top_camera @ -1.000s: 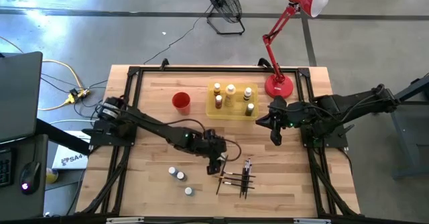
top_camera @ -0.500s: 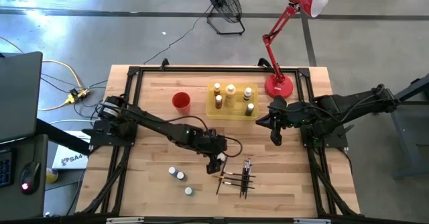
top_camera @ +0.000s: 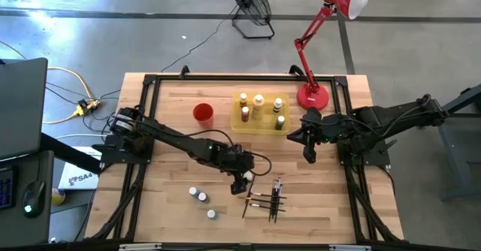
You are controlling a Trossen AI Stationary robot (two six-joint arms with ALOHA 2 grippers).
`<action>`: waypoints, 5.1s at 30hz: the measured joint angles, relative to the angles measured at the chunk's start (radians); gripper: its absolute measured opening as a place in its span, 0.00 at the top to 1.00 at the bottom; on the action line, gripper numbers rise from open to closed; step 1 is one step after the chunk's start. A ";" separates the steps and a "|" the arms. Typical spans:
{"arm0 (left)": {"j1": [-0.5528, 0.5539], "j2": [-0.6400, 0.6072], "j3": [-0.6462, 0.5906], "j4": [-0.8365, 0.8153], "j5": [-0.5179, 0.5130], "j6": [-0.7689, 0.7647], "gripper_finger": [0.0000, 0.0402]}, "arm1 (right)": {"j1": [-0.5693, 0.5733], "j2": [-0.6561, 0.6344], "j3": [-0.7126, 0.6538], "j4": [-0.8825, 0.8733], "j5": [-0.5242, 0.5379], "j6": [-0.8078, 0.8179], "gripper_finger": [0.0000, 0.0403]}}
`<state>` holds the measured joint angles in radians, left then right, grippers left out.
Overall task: Pick & Place Paint Supplies
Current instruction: Put the white paint bottle into the yellow bin
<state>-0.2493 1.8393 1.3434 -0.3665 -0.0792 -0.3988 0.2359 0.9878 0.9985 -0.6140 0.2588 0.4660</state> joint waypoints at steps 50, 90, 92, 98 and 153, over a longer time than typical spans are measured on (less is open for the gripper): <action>-0.013 0.038 0.000 0.142 0.011 0.002 0.23 | 0.000 0.000 0.000 0.005 0.028 0.000 0.99; -0.013 0.038 0.000 0.027 -0.032 0.001 0.23 | 0.000 0.000 0.000 0.005 0.029 -0.001 0.99; -0.013 0.038 0.000 0.027 -0.032 0.000 0.23 | 0.000 0.000 0.000 0.004 0.029 -0.001 0.99; -0.013 0.038 0.000 0.027 -0.054 -0.008 0.23 | 0.000 0.000 0.000 0.005 0.029 -0.001 0.99; -0.013 0.038 0.000 0.027 -0.070 -0.029 0.23 | 0.000 0.000 0.000 0.005 0.030 0.000 0.99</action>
<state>-0.2619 1.8774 1.3430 -0.3393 -0.1490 -0.4278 0.2356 0.9878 0.9985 -0.6094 0.2890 0.4660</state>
